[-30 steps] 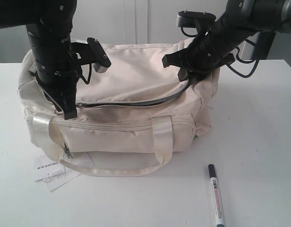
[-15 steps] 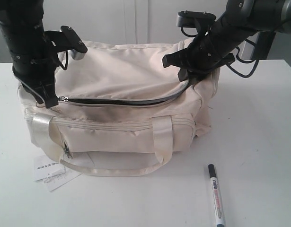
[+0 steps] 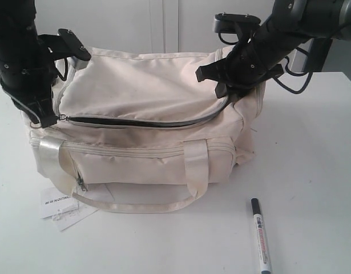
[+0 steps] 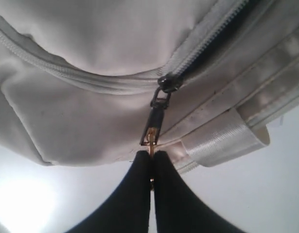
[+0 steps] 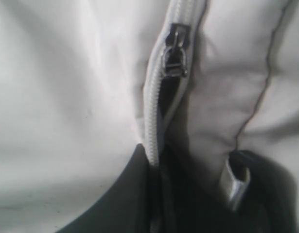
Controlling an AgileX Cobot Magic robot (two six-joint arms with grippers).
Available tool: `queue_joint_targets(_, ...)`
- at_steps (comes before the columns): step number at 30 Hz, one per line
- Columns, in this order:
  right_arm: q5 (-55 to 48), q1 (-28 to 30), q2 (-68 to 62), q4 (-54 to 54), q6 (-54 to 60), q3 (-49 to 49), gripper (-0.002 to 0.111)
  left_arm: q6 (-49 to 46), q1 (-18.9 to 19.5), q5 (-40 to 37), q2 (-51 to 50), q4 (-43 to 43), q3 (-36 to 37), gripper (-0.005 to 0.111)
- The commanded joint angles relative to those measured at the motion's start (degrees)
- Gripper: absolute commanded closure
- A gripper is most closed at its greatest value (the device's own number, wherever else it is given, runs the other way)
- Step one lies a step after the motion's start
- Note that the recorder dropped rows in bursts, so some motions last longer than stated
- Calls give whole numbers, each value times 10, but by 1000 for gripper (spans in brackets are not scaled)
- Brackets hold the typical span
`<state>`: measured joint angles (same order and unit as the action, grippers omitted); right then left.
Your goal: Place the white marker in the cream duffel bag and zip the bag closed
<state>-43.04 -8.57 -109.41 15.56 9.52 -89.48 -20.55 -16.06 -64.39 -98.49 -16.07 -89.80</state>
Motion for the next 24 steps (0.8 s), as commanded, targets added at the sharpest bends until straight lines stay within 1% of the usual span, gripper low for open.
queue_joint_targets(1,9,6,7,-25,8,-1,108,-2,31,-56,9,-8,12,107)
queue_joint_targets(7,5,6,7,-25,8,-1,108,3,64,-56,12,-2,12,107)
queue_joint_targets(10,3,6,7,-24,8,-1,108,13,79,-56,12,16,12,107)
queue_joint_targets(13,-2,6,7,-24,8,-1,108,13,81,-56,12,48,12,107)
queue_joint_targets(14,-10,6,7,-24,11,-1,106,11,81,-56,12,59,12,107)
queue_joint_targets(15,-14,6,7,-24,15,-1,103,6,81,-56,12,68,12,107)
queue_joint_targets(18,-22,6,8,-13,29,-1,88,-5,81,-56,12,95,12,107)
queue_joint_targets(22,-21,6,17,-10,28,-1,61,-8,81,-55,12,108,12,107)
queue_joint_targets(24,-26,6,31,-7,36,-1,51,-8,81,-53,12,108,12,107)
